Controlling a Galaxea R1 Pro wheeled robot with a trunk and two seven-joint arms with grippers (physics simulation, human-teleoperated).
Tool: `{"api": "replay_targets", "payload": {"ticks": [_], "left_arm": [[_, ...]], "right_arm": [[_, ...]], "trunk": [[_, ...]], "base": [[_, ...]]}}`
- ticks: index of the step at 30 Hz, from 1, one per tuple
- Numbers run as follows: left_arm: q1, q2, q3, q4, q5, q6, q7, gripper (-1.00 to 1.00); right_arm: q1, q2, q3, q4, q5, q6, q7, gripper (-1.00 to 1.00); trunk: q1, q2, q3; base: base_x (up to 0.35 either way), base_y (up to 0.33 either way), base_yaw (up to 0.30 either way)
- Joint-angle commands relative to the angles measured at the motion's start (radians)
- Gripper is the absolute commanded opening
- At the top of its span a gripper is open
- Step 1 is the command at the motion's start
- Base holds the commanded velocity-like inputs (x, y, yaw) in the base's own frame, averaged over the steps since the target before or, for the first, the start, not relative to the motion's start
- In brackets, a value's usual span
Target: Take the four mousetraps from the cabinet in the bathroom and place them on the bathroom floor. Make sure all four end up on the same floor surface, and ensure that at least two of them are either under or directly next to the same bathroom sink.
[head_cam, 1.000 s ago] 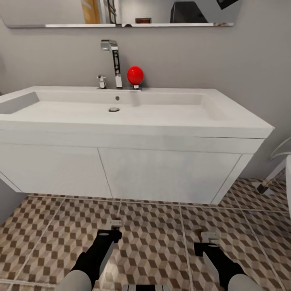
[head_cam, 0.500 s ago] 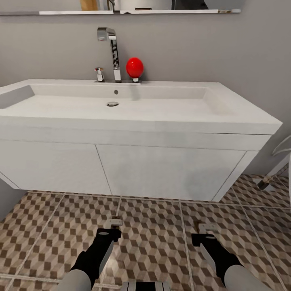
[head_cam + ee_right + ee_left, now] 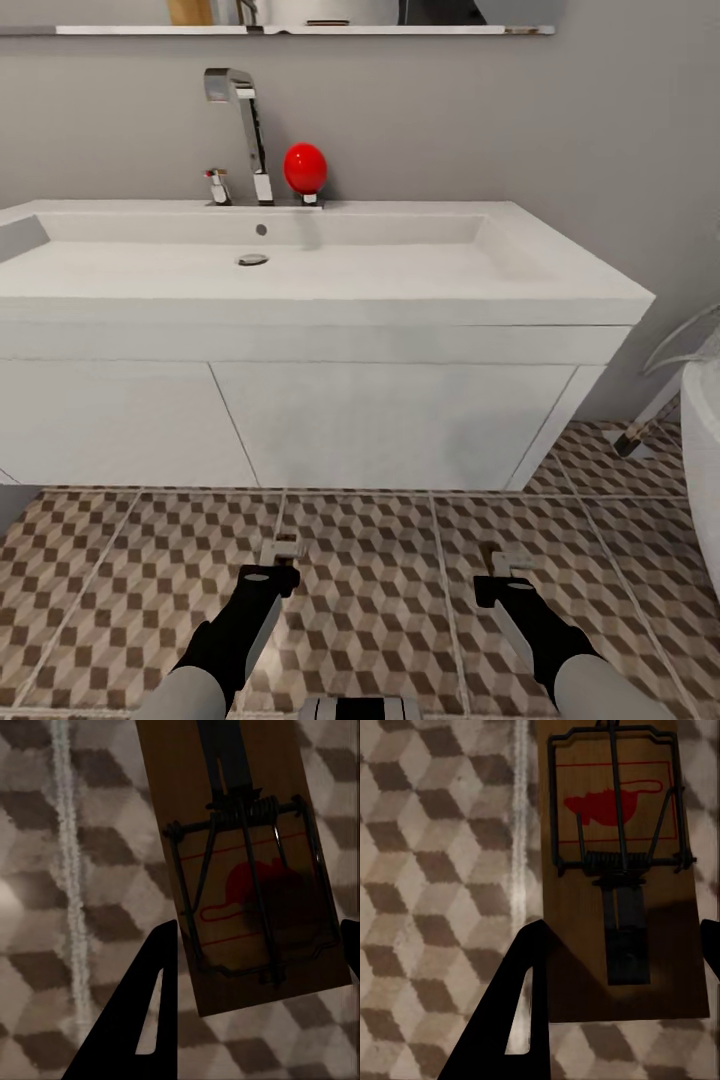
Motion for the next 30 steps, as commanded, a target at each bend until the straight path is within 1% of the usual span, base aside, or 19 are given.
{"api": "replay_targets", "payload": {"ticks": [1, 6, 15, 19, 22, 27, 30], "left_arm": [[0.0, -0.001, 0.004, -0.002, -0.011, 0.003, 0.0, -1.0], [0.0, -0.001, 0.005, -0.002, -0.011, -0.016, 0.0, -1.0], [0.0, 0.002, 0.011, 0.008, 0.001, -0.019, 0.0, -1.0], [0.0, 0.012, 0.014, 0.009, 0.007, -0.029, -0.001, -1.0], [0.0, 0.028, 0.014, 0.01, 0.03, -0.032, -0.002, -1.0], [0.0, 0.052, 0.014, 0.012, 0.089, -0.033, -0.003, -1.0], [0.0, 0.06, 0.015, 0.013, 0.102, -0.039, -0.003, -1.0]], "right_arm": [[0.0, -0.001, 0.005, -0.002, -0.01, 0.004, -0.005, -1.0], [0.0, 0.0, 0.006, -0.002, -0.006, 0.006, -0.008, -1.0], [0.0, 0.001, 0.006, -0.001, -0.006, 0.017, -0.023, -1.0], [0.0, 0.004, 0.006, -0.001, -0.007, 0.019, -0.046, -1.0], [0.0, 0.004, 0.01, -0.001, -0.001, 0.017, -0.058, -1.0], [0.0, 0.003, 0.015, -0.001, 0.001, 0.012, -0.055, -1.0], [0.0, 0.003, 0.015, -0.001, 0.001, 0.012, -0.058, -1.0]], "trunk": [[0.0, 0.0, -0.001], [0.0, 0.0, -0.001], [0.0, 0.0, -0.001], [0.0, 0.0, -0.001], [0.0, 0.0, -0.001], [0.0, 0.0, -0.001], [0.0, 0.0, -0.001]], "base": [[0.0, 0.0, -0.072], [0.0, 0.0, -0.023], [0.0, 0.0, -0.001], [0.0, 0.0, 0.0], [0.0, 0.0, 0.0], [0.0, 0.0, 0.0], [0.0, 0.0, 0.0]]}}
